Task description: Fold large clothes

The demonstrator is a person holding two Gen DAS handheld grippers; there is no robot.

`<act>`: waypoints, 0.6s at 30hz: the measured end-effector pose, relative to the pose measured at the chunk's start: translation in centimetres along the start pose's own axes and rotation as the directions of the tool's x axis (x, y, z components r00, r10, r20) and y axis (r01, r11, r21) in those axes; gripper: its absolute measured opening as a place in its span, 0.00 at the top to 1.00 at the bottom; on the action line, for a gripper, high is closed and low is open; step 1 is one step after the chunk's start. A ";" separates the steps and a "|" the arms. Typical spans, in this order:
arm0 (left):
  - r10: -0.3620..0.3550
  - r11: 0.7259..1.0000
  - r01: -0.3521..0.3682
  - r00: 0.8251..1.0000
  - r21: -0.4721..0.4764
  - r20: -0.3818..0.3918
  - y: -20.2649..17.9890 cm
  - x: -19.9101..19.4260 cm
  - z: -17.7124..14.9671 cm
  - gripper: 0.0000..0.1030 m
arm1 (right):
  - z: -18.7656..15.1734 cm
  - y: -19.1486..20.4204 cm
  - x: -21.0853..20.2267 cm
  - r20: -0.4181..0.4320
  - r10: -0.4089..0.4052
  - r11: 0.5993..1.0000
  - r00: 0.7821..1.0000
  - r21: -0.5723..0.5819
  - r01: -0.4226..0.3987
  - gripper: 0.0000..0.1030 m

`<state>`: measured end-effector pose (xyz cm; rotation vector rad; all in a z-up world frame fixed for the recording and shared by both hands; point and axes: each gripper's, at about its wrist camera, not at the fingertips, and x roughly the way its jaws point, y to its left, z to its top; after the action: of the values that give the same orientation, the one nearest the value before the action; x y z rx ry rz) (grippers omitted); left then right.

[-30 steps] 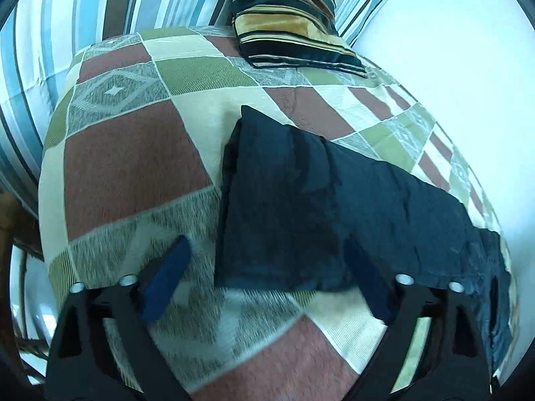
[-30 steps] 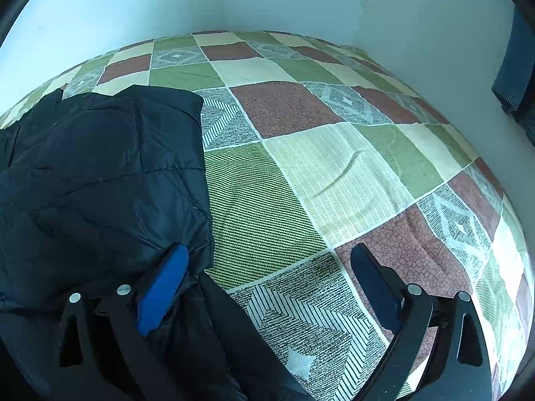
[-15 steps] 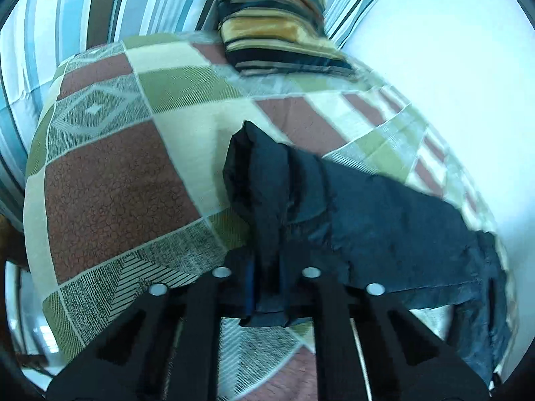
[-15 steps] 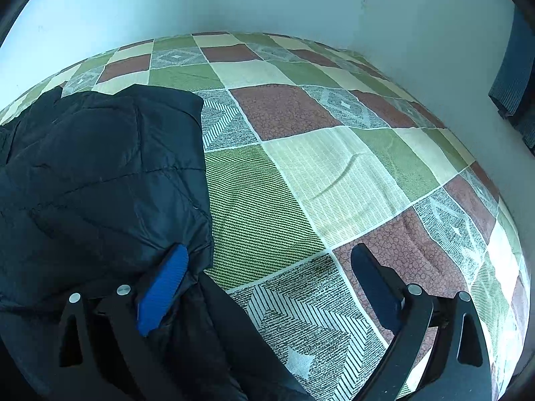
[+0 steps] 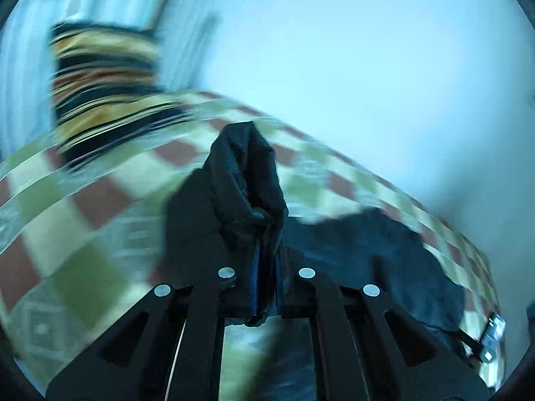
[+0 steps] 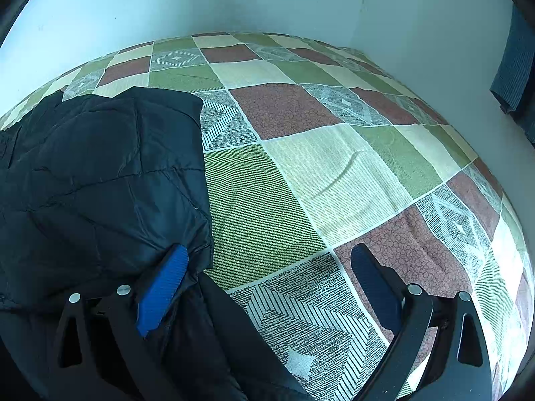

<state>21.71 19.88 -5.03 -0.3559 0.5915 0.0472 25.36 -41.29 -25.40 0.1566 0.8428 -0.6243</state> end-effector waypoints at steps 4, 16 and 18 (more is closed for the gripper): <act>-0.116 0.988 0.121 0.992 0.099 -0.057 -9.3 3.6 -0.4 0.94 | 0.0 -0.2 0.1 -0.002 0.009 1.000 1.000 0.007 -0.009 0.06; -0.284 0.904 0.361 0.908 0.231 -0.307 -29.7 13.2 -7.6 0.94 | -0.1 -0.5 0.3 -0.007 0.040 0.999 0.999 0.033 -0.039 0.06; -0.292 0.892 0.384 0.893 0.240 -0.344 -31.9 14.2 -9.2 0.94 | -0.2 -0.6 0.3 -0.008 0.043 0.998 0.999 0.036 -0.043 0.06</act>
<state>33.19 -14.02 -9.95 -0.1627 0.8170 -0.4439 25.08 -41.84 -25.66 0.2095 0.8349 -0.5987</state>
